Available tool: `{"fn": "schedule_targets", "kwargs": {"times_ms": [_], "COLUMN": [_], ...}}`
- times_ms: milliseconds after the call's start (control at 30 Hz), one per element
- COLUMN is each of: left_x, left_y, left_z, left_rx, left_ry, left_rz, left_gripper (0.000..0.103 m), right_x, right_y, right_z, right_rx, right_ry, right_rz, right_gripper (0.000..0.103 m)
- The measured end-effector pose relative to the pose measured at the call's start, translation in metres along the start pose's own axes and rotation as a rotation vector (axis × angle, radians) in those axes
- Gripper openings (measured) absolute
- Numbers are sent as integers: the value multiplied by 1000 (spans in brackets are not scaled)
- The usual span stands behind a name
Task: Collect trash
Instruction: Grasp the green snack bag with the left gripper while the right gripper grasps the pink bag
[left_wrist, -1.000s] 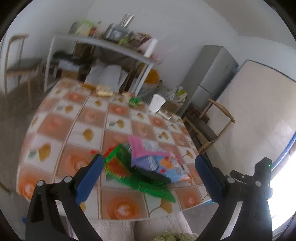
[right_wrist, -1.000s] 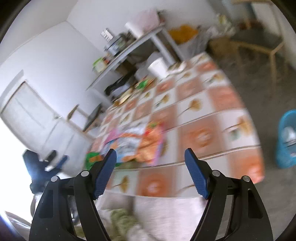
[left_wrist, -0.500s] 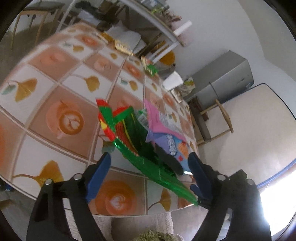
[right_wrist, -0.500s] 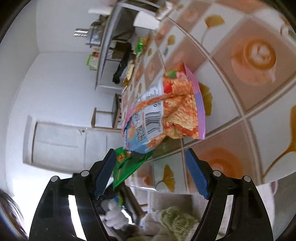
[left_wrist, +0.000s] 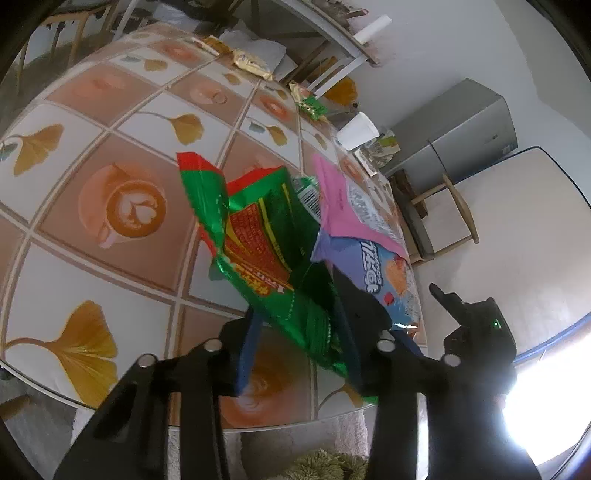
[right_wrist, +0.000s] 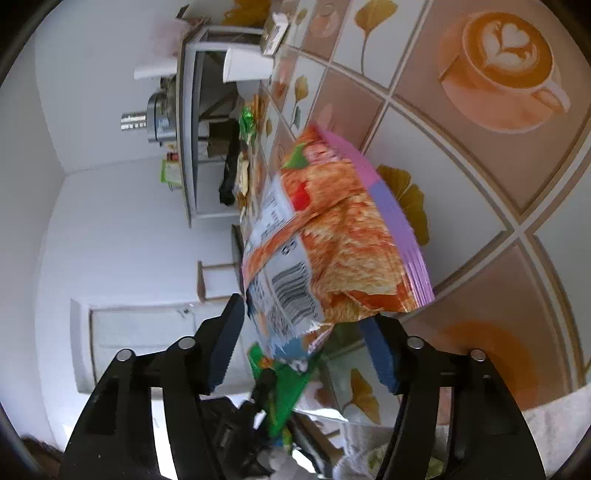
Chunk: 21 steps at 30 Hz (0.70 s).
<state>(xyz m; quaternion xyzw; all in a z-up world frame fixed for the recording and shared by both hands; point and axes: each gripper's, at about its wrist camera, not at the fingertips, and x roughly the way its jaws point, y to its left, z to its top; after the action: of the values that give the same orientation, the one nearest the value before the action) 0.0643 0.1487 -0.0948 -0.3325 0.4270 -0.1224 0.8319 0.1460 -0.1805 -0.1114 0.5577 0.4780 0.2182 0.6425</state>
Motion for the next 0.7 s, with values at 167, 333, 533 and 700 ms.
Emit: {"fn": "schedule_targets", "kwargs": {"times_ms": [167,333,533,700], "left_x": [1,-1,-4,-3], "left_y": [2,-1,-4,-7], "left_z": [0,1,2,0], "left_rx": [-6,-2,8,27], "left_ry": [2,-8,-22,-26], "left_rz": [8,15,33,50], "left_gripper": [28,25,24,24], "right_x": [6,4,2,-2], "right_y": [-12,-16,-21,-22], "right_z": [1,0,-2,0], "right_rx": [72,94,106,102], "right_ry": [-13,-17,6,16], "right_rz": [41,63,91,134], "right_gripper": [42,34,24,15]}}
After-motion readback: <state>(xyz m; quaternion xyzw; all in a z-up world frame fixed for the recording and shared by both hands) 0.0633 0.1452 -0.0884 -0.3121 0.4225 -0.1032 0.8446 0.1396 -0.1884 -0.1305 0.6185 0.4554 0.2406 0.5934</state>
